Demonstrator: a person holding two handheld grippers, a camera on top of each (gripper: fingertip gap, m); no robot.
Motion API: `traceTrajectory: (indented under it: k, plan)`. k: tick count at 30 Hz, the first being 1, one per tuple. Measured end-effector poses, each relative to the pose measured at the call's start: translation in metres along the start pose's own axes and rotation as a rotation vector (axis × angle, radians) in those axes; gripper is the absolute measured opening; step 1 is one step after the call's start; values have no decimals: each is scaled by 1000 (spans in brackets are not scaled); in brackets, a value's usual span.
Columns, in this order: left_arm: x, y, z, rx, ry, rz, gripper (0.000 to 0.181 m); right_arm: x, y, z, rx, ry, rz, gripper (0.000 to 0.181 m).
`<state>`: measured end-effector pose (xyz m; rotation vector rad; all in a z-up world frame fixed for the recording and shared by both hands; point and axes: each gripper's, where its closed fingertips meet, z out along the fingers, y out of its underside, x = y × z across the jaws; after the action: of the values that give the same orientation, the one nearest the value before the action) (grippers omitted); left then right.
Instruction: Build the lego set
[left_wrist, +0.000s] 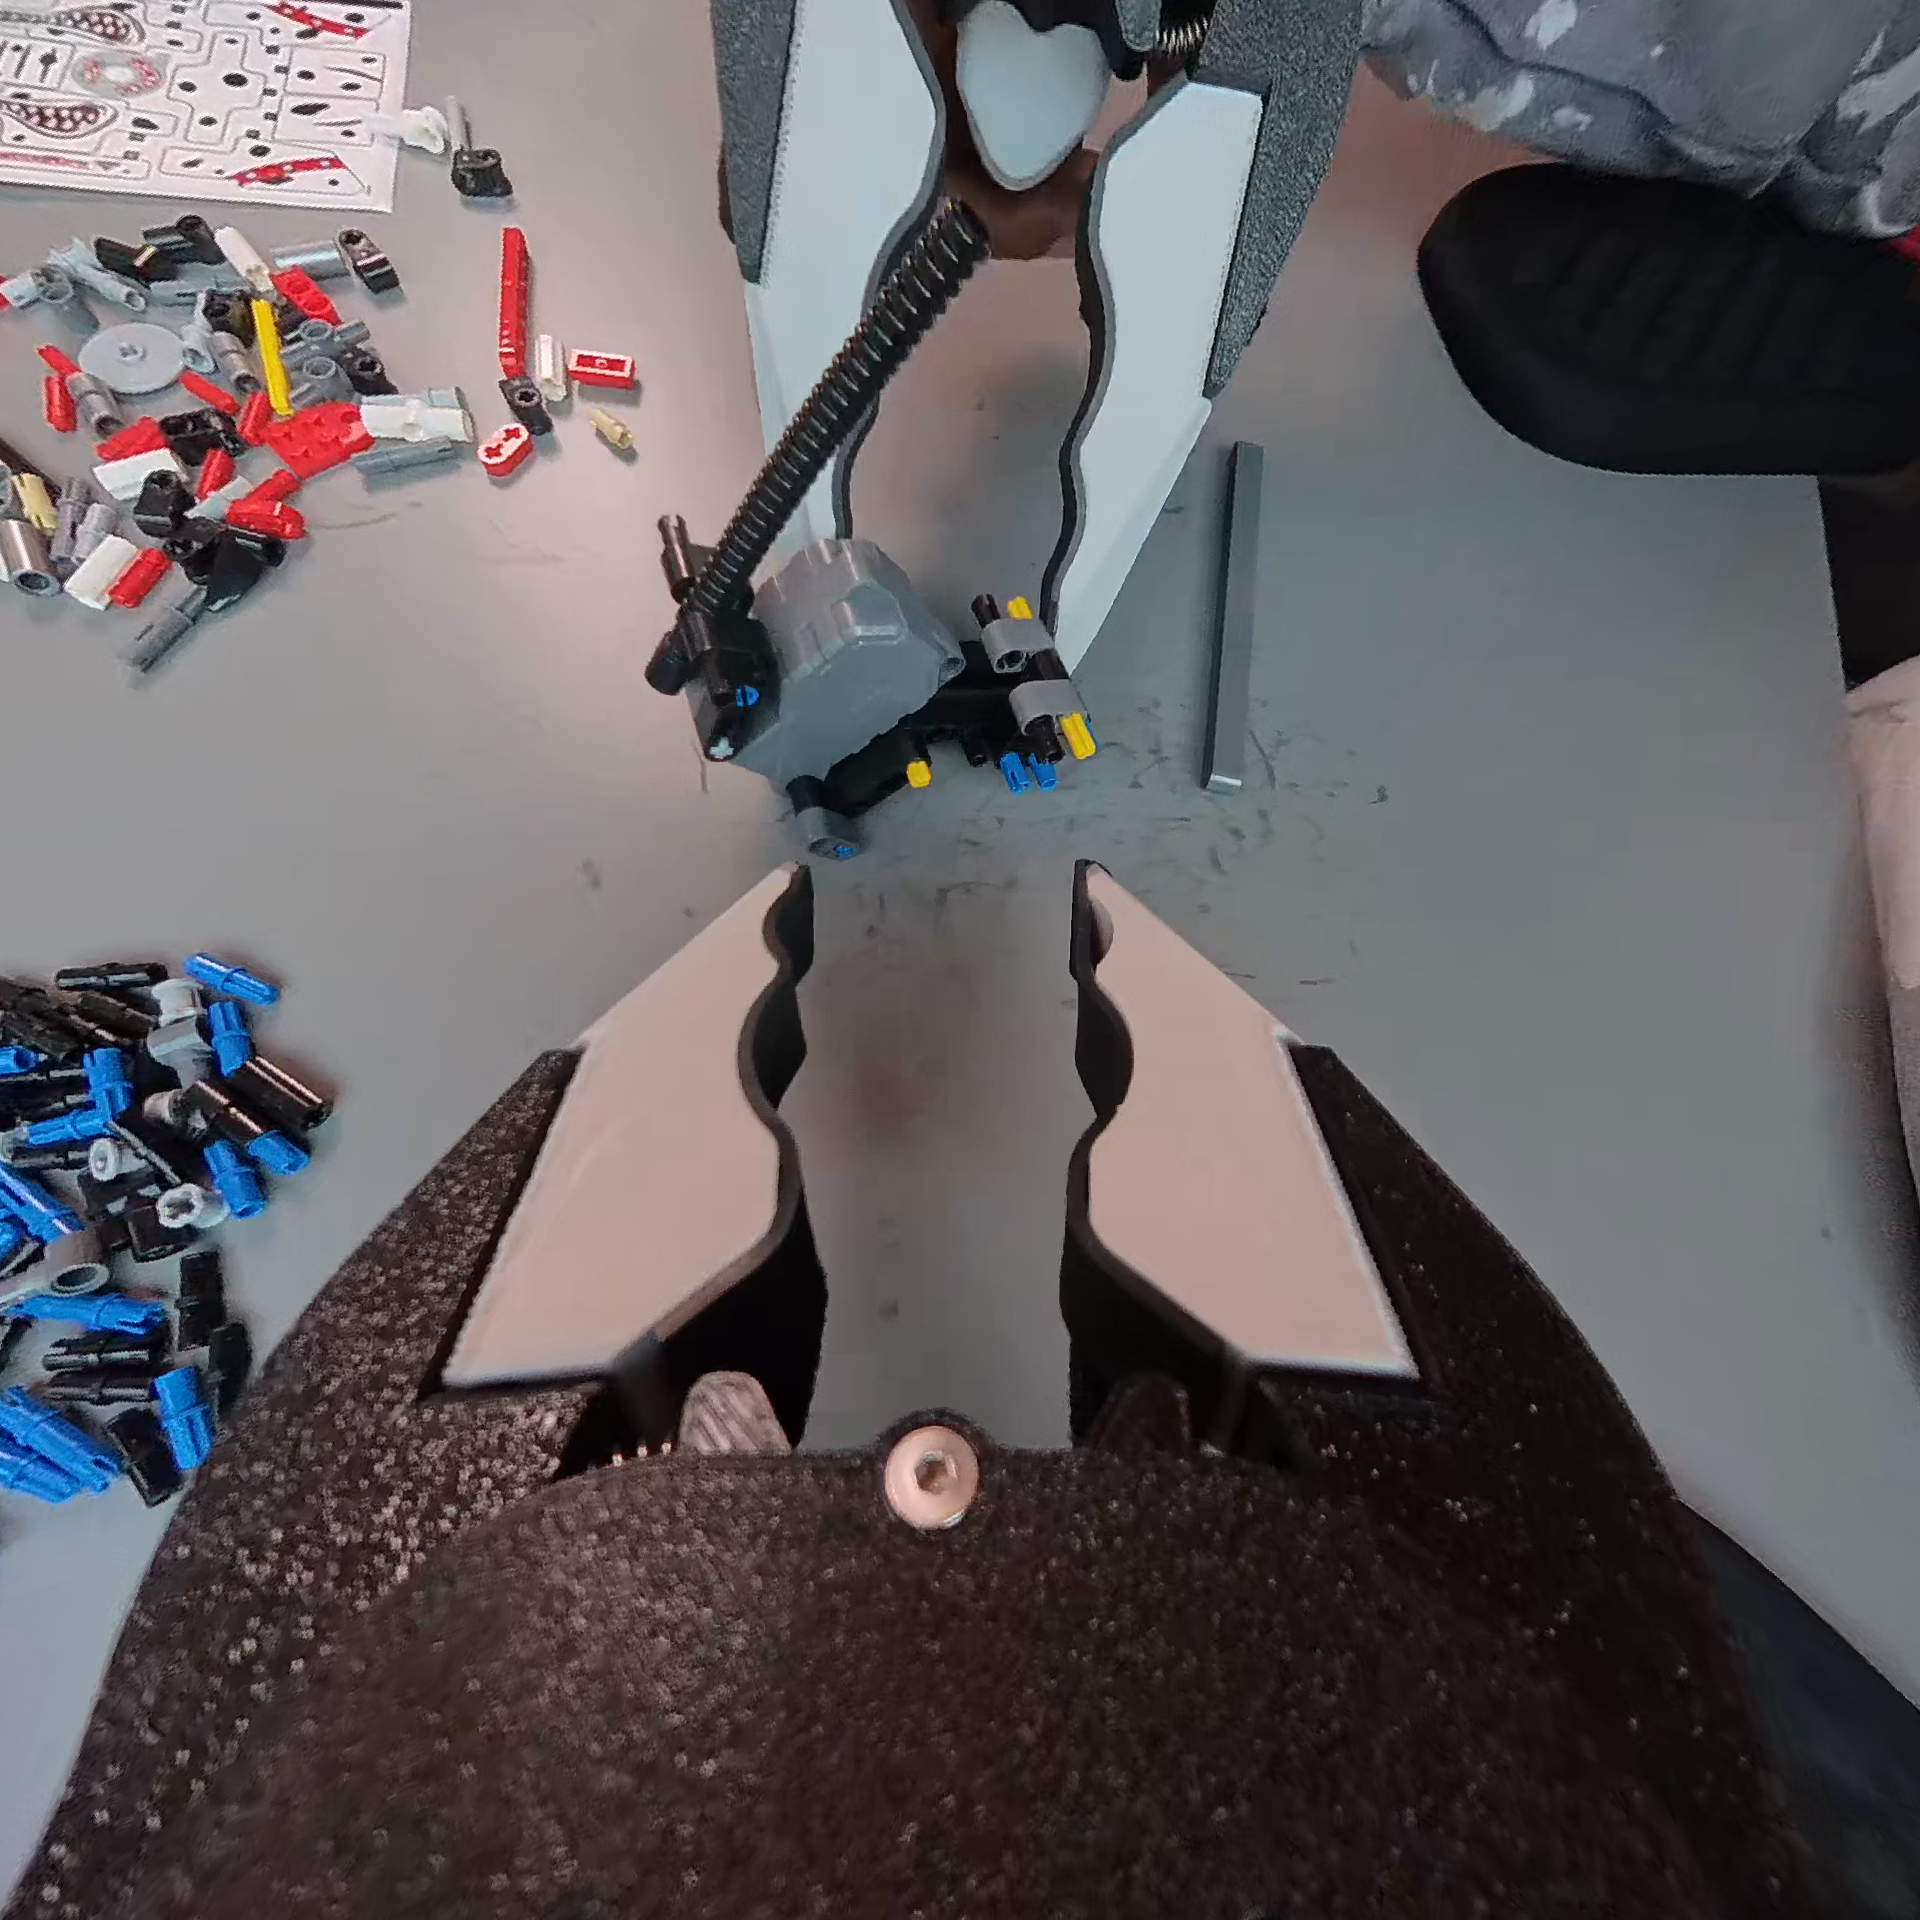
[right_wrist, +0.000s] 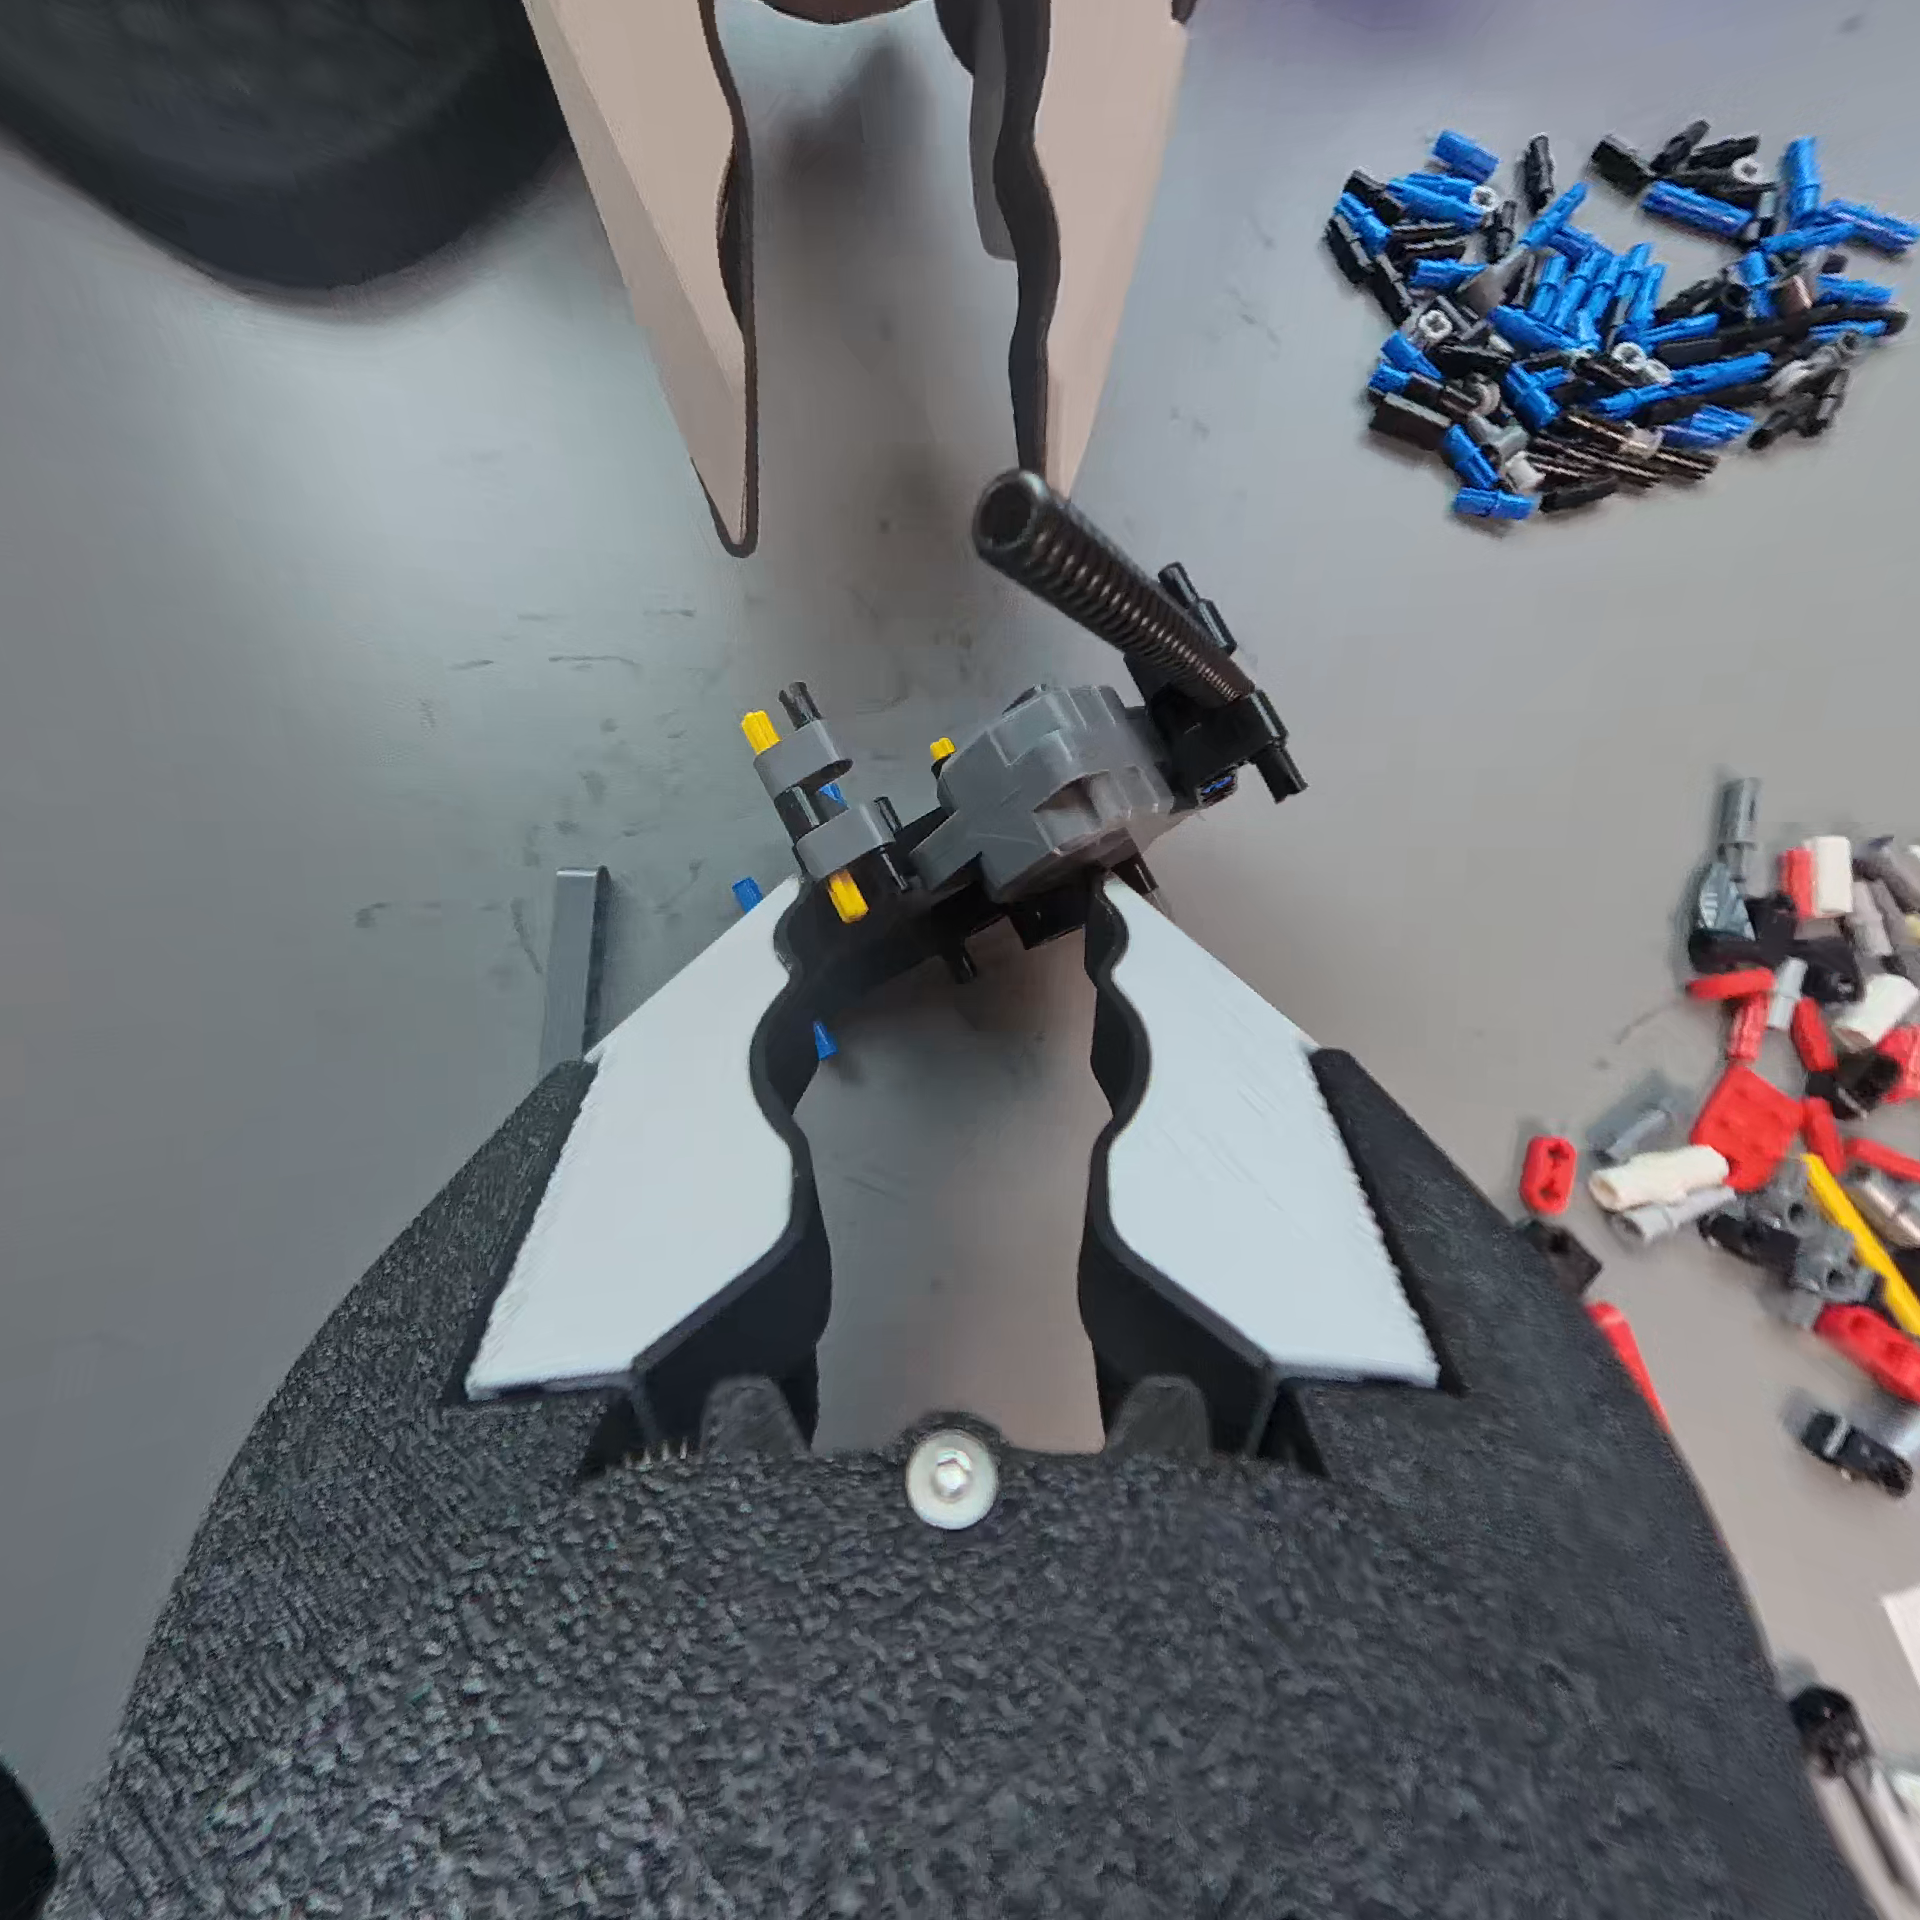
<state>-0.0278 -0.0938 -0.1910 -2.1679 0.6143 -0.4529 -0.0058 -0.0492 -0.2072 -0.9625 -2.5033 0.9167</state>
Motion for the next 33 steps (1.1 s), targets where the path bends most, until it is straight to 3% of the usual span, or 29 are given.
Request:
traceTrajectory:
  k: [1,11,24,33]
  plan:
    - [-2,1,1,-8,-10,-5,51,2,-1,2,-11,-32,-22,49]
    - [-22,10,8,-55,-130,-21,52,20,-3,6,-73,-114,-139,47]
    - [-26,9,12,-59,-164,-18,52,24,-1,5,-56,-62,-119,48]
    - [-32,9,15,-61,-193,-29,52,27,2,-21,9,65,-5,58]
